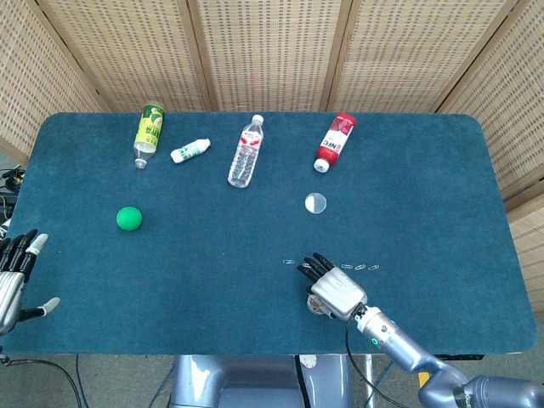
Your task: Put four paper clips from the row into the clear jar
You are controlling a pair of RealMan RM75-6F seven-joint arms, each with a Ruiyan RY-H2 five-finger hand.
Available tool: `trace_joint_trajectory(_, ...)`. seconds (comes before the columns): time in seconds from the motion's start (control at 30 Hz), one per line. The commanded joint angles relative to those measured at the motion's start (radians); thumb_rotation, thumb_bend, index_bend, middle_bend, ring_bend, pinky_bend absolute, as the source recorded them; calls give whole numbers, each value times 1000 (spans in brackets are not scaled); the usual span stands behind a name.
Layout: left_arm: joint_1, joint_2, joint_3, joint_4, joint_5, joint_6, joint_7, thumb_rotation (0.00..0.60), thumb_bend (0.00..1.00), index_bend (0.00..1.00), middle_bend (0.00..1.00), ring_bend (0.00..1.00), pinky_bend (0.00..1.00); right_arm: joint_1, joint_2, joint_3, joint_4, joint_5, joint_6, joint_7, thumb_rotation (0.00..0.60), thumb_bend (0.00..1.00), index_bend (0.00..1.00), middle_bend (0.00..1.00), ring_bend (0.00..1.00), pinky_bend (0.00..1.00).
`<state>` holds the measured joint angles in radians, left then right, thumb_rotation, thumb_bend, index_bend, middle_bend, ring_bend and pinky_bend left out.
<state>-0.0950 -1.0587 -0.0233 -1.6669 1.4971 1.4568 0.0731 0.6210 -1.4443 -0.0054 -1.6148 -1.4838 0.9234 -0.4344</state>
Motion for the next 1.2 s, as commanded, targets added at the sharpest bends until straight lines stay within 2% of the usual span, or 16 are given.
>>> trace_joint_trajectory(0.03, -1, 0, 0, 1, 0, -2, -1, 600, 0, 0, 0, 0, 0, 0, -4, -3, 10, 13, -7, -12, 600, 401, 639, 105, 0, 0)
trace_joint_trajectory(0.27, -1, 0, 0, 3, -1, -3, -4, 600, 0, 0, 0, 0, 0, 0, -1, -9, 12, 25, -13, -30, 600, 401, 623, 106, 0, 0)
trace_joint_trajectory(0.4, -1, 0, 0, 2, -1, -3, -3, 600, 0, 0, 0, 0, 0, 2, 4, -7, 5, 33, -15, -30, 600, 348, 449, 106, 0, 0)
trace_joint_trajectory(0.47, -1, 0, 0, 2, -2, -3, -3, 600, 0, 0, 0, 0, 0, 2, 3, -6, 8, 30, -7, -40, 600, 312, 424, 106, 0, 0)
trace_joint_trajectory(0.93, 0, 2, 1, 1, 2, 1, -5, 600, 0, 0, 0, 0, 0, -3, 25, -3, -30, 32, 19, -48, 600, 302, 415, 106, 0, 0)
trace_joint_trajectory(1.2, -1, 2, 2, 2, 3, 0, -7, 600, 0, 0, 0, 0, 0, -19, 60, 52, -35, 63, 85, 3, 600, 302, 415, 106, 0, 0)
